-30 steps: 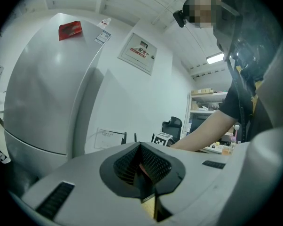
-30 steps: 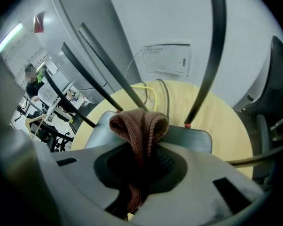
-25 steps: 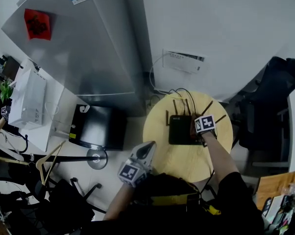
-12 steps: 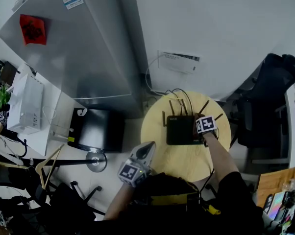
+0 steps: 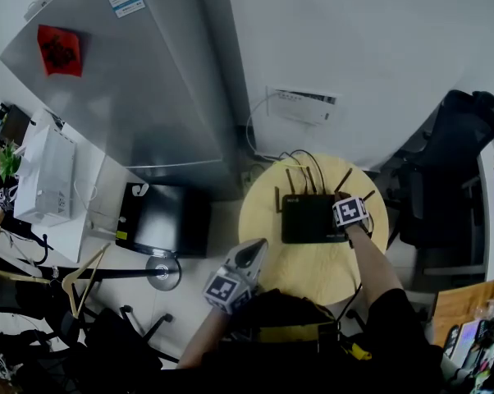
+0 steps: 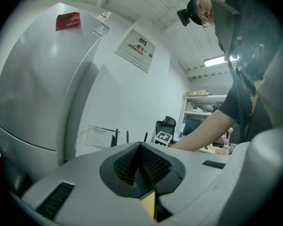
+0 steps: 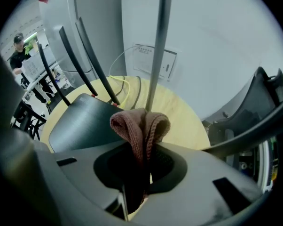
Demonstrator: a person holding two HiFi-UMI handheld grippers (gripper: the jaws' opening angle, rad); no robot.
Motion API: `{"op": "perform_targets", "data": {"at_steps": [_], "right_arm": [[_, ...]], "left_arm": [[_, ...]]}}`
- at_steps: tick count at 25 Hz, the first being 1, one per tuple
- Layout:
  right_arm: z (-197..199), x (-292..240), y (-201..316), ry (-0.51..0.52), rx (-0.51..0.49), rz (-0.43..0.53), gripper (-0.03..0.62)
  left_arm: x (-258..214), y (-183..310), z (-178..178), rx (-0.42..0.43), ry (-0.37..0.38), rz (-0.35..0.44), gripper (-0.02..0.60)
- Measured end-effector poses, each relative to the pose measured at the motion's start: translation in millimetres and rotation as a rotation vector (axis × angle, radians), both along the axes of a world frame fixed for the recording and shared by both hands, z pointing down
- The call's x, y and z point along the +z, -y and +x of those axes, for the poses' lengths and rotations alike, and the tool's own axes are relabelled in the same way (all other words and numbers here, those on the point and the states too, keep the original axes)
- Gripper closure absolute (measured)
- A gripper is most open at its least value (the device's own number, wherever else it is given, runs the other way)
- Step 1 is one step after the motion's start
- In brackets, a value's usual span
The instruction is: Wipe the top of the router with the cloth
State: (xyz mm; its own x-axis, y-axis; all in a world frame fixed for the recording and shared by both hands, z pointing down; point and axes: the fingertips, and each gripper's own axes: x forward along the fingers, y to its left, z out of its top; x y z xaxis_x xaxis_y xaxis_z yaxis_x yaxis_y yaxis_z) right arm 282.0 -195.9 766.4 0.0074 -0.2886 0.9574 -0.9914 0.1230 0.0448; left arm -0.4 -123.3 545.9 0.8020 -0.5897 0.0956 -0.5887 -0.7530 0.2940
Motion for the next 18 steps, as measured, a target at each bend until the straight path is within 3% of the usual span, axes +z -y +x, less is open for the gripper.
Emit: {"op": "perform_targets", "data": {"at_steps": [6,12,15,18], "right_arm": [[17,-23,-4,-0.183,-0.033,0.008,0.531],[20,-36,-8,-0.297,-0.083,0.036,0.533],[-1,-44,2,-0.214,-0.114,0.127,0.533],[-40,-58,14,-0.02,-0.155,0.23,0.533]], "left_arm": [[-2,-3,-4,-0.005,0.001,0.006,0.584],[-5,-9,-6,-0.007,-0.007,0.012,0.584],[-7,-9,-9,-0.009,-0.014,0.015,0.584],[-7,-8,-10,-0.007,-0.019,0.026,0.584]]}}
